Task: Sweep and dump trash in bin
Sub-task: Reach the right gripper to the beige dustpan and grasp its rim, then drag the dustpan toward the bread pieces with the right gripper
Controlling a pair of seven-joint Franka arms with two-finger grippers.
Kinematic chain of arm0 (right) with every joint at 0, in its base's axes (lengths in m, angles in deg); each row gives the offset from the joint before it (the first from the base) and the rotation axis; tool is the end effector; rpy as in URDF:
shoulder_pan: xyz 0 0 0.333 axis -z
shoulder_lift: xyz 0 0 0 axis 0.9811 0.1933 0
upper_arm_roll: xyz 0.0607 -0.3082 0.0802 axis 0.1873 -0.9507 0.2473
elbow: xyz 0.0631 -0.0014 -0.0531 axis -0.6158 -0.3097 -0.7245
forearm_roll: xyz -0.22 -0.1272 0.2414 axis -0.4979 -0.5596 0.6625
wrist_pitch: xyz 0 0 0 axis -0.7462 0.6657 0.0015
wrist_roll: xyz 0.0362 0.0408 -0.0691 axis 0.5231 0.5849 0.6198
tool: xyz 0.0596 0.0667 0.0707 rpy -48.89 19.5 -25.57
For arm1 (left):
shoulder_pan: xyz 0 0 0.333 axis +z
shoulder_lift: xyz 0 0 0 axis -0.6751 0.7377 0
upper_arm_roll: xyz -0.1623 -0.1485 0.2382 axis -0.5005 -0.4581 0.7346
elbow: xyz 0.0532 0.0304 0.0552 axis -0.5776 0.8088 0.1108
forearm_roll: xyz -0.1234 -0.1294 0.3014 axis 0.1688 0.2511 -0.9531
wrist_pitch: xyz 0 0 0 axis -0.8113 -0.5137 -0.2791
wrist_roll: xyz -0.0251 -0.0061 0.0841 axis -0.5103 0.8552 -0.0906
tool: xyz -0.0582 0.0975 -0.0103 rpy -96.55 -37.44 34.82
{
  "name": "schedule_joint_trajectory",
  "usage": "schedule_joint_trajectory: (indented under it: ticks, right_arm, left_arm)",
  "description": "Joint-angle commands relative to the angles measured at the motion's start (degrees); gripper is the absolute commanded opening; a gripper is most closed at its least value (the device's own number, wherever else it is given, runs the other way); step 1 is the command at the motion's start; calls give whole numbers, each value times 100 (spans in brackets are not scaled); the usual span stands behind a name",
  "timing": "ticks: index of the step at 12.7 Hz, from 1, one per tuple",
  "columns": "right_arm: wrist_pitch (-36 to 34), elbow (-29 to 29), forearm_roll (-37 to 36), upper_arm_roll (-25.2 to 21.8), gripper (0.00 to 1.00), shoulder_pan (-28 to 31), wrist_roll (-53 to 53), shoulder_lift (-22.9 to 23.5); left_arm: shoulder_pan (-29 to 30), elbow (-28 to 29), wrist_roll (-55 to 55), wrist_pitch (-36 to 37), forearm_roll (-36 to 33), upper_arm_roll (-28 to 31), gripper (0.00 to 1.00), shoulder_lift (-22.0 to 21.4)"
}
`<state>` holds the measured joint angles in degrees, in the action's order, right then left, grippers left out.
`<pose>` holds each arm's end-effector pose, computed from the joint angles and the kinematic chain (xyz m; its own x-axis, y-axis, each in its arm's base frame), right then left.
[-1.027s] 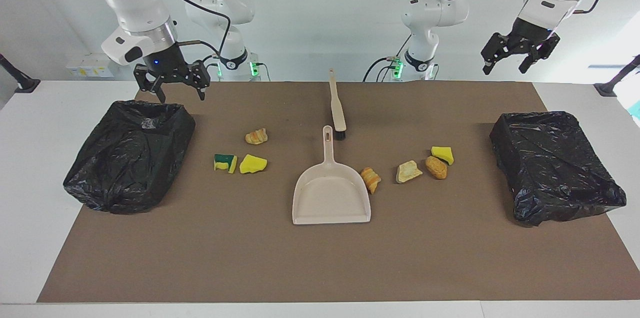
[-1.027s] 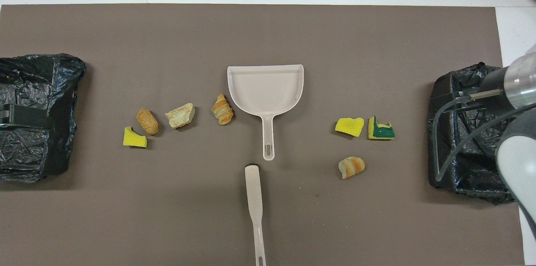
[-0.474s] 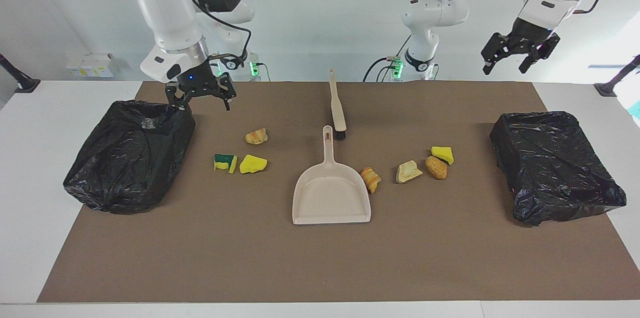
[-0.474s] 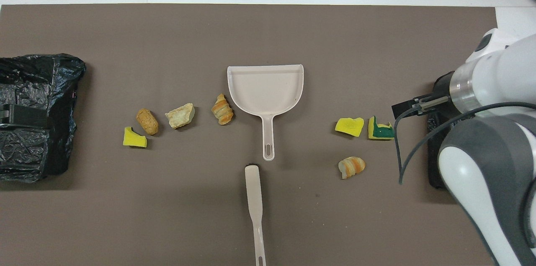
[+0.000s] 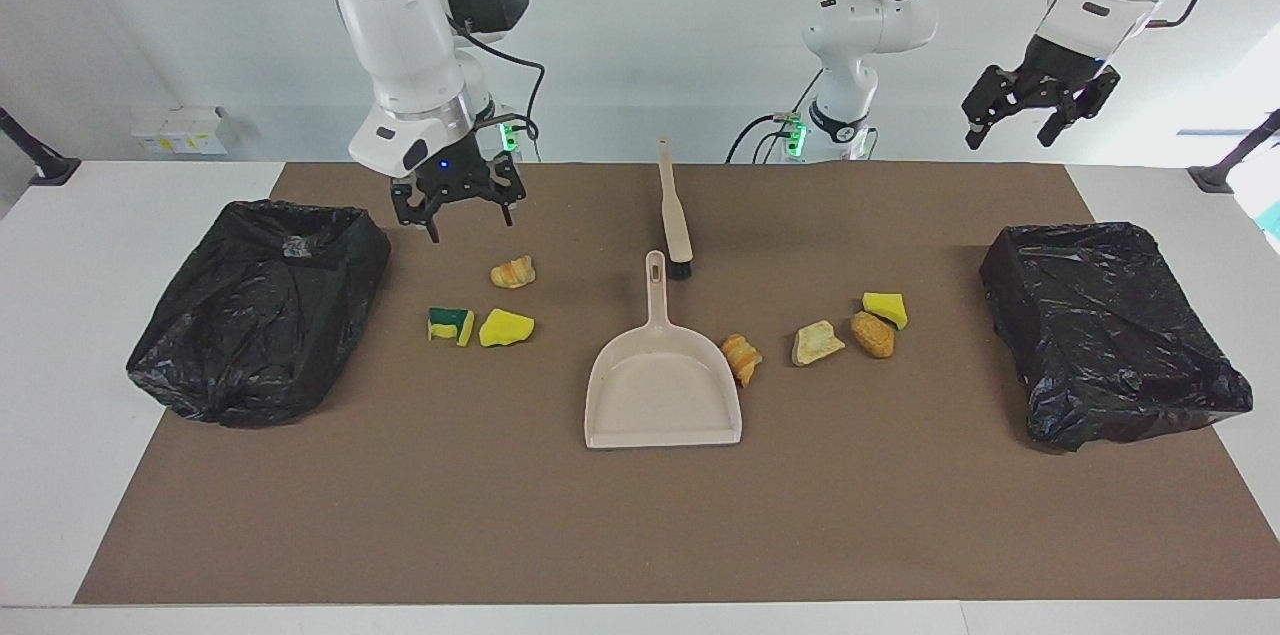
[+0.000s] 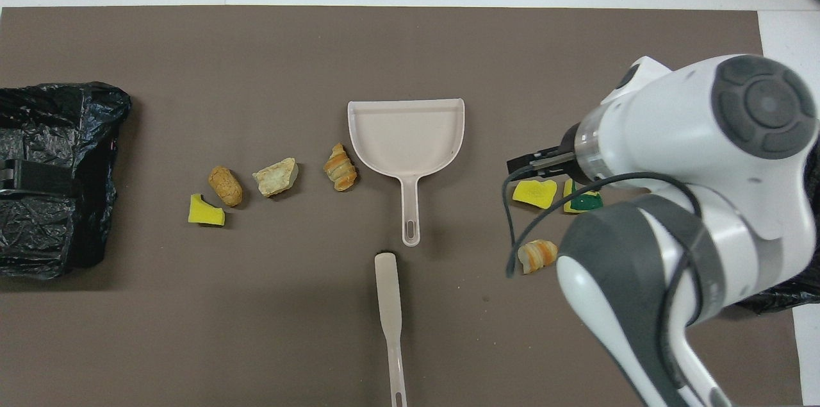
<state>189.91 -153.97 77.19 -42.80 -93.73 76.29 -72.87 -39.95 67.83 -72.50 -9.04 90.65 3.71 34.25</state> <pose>0.5136 0.1930 0.5479 0.9843 0.1455 0.1003 0.1516 -0.9868 -0.0562 0.4562 -0.0336 0.6642 0.9997 0.0106 0.0222 0.0101 -0.9997 0.0203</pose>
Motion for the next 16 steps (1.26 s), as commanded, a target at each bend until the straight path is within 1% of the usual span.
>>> schedule_joint_trajectory:
  ticks: [1,4,6,10,11,12,15,16]
  right_arm:
    - [439,57,-22,-23,100,-437,806,324]
    - [1062,153,-66,-23,100,-832,1491,720]
    - [1335,381,-215,-23,100,-1148,1983,1132]
    - [2134,452,-531,-23,96,-1438,2073,1862]
    - [2189,426,-523,-32,95,-1622,2151,1985]
    - [2180,391,-567,-40,93,-1668,2256,2100]
    - [2093,-29,-839,-58,93,-1730,2432,2031]
    - [2075,-83,-900,-58,91,-1730,2494,1996]
  left_arm:
    - [22,-98,-37,129,62,6,100,30]
    - [22,-98,-37,129,62,6,100,30]
    - [30,-98,-37,129,62,6,100,30]
    - [22,-98,-37,129,62,6,100,30]
    - [22,-98,-37,129,62,6,100,30]
    - [22,-98,-37,129,62,6,100,30]
    - [22,-98,-37,129,62,6,100,30]
    - [22,-98,-37,129,62,6,100,30]
